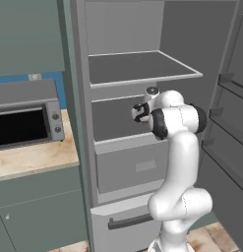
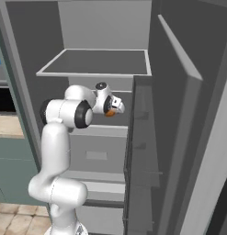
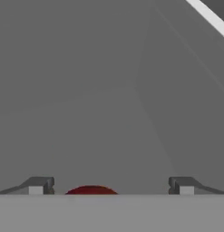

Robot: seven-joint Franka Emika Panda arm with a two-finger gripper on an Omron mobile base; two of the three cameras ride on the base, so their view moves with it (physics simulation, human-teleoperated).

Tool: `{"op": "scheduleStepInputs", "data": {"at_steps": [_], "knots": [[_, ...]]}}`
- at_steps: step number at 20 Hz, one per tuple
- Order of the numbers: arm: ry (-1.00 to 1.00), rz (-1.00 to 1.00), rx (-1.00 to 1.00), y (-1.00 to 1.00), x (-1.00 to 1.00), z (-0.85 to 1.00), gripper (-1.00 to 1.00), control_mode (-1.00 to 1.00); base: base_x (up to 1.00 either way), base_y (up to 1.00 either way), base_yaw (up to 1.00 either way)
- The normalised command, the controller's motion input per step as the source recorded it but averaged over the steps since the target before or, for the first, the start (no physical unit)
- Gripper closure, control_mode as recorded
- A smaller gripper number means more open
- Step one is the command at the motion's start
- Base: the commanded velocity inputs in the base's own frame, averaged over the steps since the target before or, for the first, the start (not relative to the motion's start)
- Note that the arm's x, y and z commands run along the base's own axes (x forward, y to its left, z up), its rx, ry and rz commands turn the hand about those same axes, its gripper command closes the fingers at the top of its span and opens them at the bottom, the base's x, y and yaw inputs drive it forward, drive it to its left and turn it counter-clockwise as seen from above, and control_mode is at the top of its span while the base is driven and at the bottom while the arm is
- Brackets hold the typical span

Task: Pick the orange and mango from the fridge and place them inside the tupperware on the counter.

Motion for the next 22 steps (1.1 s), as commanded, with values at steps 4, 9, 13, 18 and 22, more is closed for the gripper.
{"op": "scheduleStepInputs", "data": {"at_steps": [4,9,13,18,22], "knots": [[0.10,0.00,0.00,0.00,-0.33,-0.96,-1.00,-1.00,0.00,0.00,0.00],[0.08,0.00,0.00,0.10,-0.81,-1.00,-1.00,-1.00,0.00,0.00,0.00],[0.01,0.00,0.00,0.23,-0.98,-0.94,-1.00,-1.00,0.00,0.00,0.00],[0.00,0.00,0.00,0.12,-0.51,-0.79,-1.00,-1.00,0.00,0.00,0.00],[-0.05,0.00,0.00,-0.04,0.00,-0.38,-1.00,-1.00,0.00,0.00,0.00]]}}
